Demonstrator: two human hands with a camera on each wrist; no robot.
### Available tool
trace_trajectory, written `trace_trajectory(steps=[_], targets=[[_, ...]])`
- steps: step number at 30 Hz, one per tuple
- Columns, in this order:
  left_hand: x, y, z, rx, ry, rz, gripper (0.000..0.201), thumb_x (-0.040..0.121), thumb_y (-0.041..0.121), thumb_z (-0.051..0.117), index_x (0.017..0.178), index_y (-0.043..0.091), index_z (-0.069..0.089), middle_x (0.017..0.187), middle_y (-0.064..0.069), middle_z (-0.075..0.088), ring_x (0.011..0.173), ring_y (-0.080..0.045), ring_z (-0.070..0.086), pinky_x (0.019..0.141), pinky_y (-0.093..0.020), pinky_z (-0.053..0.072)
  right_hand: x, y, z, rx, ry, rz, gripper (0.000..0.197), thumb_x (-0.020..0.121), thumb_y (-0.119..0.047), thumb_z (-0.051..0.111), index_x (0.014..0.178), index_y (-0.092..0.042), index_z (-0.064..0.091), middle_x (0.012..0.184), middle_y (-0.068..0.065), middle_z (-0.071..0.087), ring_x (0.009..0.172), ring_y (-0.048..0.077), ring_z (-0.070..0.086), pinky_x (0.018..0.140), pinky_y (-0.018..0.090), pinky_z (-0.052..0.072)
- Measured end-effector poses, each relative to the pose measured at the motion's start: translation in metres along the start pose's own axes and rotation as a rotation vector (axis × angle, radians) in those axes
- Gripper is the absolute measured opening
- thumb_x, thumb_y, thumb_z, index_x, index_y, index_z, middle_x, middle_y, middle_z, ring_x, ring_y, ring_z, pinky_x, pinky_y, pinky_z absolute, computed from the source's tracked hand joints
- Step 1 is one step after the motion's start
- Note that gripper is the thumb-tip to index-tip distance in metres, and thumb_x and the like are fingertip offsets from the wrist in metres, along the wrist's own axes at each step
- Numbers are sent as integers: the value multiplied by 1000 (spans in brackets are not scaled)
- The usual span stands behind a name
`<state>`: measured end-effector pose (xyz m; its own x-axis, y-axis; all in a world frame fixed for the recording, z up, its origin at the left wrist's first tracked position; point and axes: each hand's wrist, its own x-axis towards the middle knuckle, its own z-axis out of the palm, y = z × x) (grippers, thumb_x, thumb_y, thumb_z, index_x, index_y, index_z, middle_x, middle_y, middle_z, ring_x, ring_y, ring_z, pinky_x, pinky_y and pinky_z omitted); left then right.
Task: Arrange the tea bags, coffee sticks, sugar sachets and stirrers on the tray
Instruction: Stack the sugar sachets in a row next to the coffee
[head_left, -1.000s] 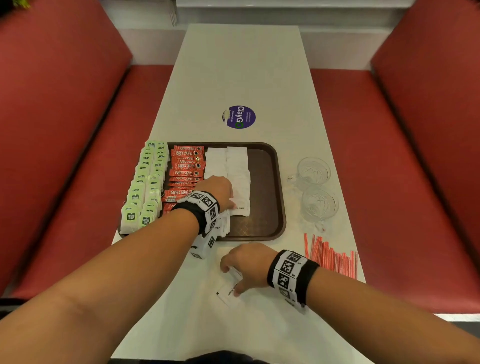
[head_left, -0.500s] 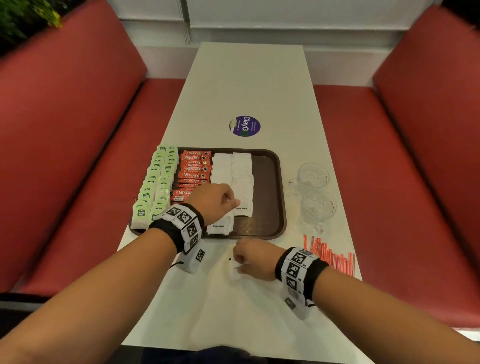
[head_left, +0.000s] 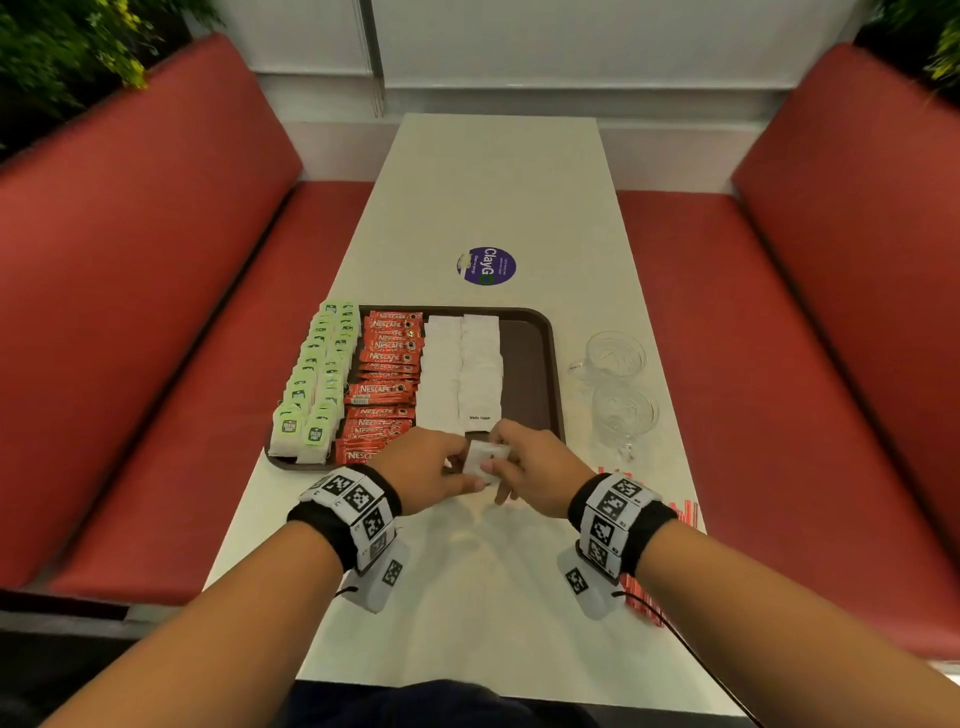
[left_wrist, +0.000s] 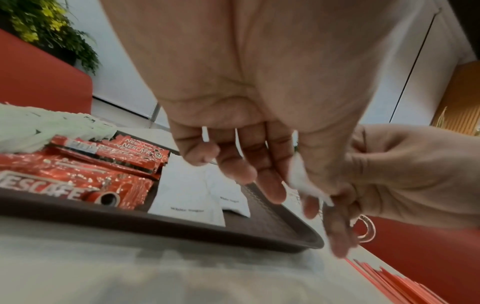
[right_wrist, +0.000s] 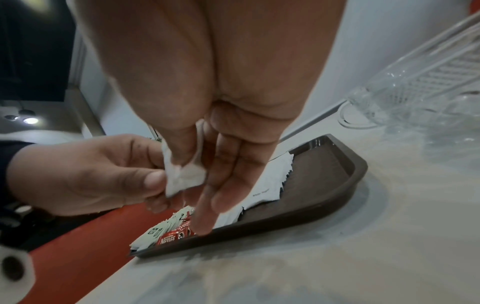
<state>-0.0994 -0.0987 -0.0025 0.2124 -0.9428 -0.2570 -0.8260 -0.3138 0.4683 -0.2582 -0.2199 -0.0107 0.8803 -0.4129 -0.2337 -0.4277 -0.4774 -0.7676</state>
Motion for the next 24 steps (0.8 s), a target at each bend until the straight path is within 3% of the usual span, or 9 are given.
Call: trace_trajectory(steps=[3, 5, 7, 9, 13, 16, 18, 21, 24], targets=[[1, 3, -4, -25, 36, 24, 34, 89, 42, 68, 66, 39, 44, 62, 15, 49, 59, -1, 48, 55, -19, 31, 0, -3, 2, -50, -4, -7, 18, 105, -33, 46, 101, -17, 52, 83, 4, 73, 67, 10, 72, 67, 38, 59], [2, 1, -8, -25, 37, 44, 29, 90, 41, 66, 66, 39, 49, 64, 13, 53, 62, -4, 51, 58, -25, 36, 1, 0, 4, -92, 9, 12, 22, 104, -37, 47, 102, -16, 56, 86, 2, 71, 68, 12, 72, 70, 40, 58], [3, -4, -11, -27, 21, 32, 12, 90, 42, 65, 81, 35, 63, 74, 12, 62, 70, -9, 58, 65, -31, 46, 3, 4, 4, -143, 32, 17, 23, 99, -39, 54, 103, -18, 62, 89, -1, 70, 74, 15, 68, 75, 43, 56], [4, -9, -12, -42, 21, 19, 14, 90, 42, 65, 96, 31, 70, 81, 11, 67, 76, -10, 61, 72, -34, 52, 4, 6, 3, -181, 40, 7, 25, 96, -41, 58, 106, -19, 66, 92, -3, 70, 82, 17, 64, 78, 42, 55], [6, -7, -11, -128, 41, 38, 18, 86, 44, 69, 100, 32, 72, 85, 12, 70, 78, -9, 64, 73, -31, 54, 5, 5, 4, -177, 21, -11, 14, 98, -37, 58, 94, -24, 60, 80, -15, 63, 71, 4, 59, 66, 22, 47], [11, -4, -10, -142, 43, 18, 16, 89, 34, 70, 101, 24, 72, 87, 9, 70, 81, -10, 64, 75, -29, 52, 7, 6, 6, -142, 10, -18, 17, 98, -35, 57, 106, -24, 66, 83, -10, 65, 68, 5, 60, 68, 29, 52], [19, -6, -11, -104, 107, -23, 15, 90, 32, 69, 101, 22, 71, 87, 7, 69, 82, -14, 62, 76, -30, 50, 9, 11, 7, -160, 22, 19, 17, 98, -34, 58, 107, -21, 64, 86, -9, 65, 77, 11, 61, 73, 30, 49], [34, -15, -15, -76, 203, -159, 20, 86, 31, 73, 103, 27, 64, 88, 9, 65, 84, -14, 60, 71, -29, 47, 9, 20, 7, -235, 68, 110, 23, 99, -29, 57, 117, -15, 62, 105, 0, 68, 98, 18, 63, 87, 32, 51], [52, -20, -16, -50, 124, -243, 31, 81, 33, 79, 104, 28, 58, 96, 9, 63, 89, -14, 59, 73, -28, 46, 12, 27, 3, -263, 97, 188, 27, 100, -10, 50, 125, -7, 61, 118, 10, 66, 108, 26, 62, 94, 34, 50]])
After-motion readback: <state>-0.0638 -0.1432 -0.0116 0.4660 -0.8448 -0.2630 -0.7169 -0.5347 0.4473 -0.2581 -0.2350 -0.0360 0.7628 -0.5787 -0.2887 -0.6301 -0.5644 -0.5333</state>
